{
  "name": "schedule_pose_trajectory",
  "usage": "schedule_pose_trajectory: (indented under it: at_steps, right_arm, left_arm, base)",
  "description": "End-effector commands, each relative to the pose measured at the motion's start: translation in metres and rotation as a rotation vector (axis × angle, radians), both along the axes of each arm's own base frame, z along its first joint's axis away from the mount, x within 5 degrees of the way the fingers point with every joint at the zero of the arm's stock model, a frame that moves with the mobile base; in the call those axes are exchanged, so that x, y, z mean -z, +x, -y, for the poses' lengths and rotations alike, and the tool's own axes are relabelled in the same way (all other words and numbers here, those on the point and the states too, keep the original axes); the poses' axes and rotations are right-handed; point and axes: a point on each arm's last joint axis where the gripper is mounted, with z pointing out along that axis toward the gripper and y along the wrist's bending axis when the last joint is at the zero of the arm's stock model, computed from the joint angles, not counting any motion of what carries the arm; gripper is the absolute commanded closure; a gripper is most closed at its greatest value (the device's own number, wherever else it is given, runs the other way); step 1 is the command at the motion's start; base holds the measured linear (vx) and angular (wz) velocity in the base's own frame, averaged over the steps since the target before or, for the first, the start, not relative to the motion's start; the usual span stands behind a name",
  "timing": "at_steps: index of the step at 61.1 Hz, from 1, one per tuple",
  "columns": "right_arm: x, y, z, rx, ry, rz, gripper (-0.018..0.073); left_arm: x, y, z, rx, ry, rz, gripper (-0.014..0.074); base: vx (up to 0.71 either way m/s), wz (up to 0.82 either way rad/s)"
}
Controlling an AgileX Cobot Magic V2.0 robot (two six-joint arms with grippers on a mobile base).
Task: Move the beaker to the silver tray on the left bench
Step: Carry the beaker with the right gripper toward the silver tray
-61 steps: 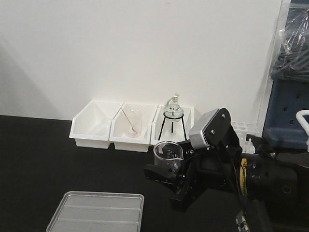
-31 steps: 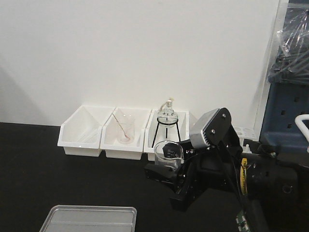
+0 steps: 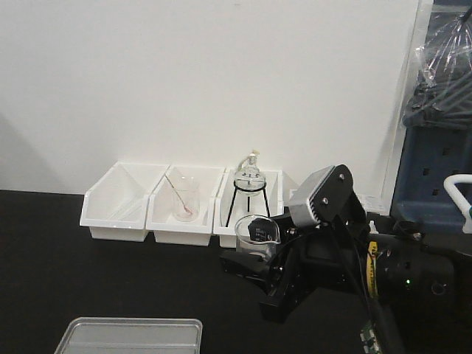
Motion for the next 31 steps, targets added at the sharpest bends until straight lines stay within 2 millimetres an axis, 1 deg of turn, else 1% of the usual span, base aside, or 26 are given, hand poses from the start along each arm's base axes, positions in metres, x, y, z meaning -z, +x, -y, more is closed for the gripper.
schedule_pose_trajectory:
  at_steps: [1,22,31]
  right_arm:
    - [-0.025,-0.004,0.002,0.003,0.072,0.048,0.0571]
    - [-0.024,0.000,0.003,0.051,0.086,0.034,0.0571]
    - [-0.010,0.012,0.000,0.079,0.117,-0.032,0.0571]
  left_arm:
    - [-0.001,0.002,0.000,0.000,-0.008,0.066,0.0595]
    - [-0.001,0.002,0.000,0.000,-0.008,0.066,0.0595]
    - [-0.001,0.002,0.000,0.000,-0.008,0.066,0.0595]
  base:
    - [0.00,-0.02]
    - [0.01,-0.03]
    - [0.01,-0.03]
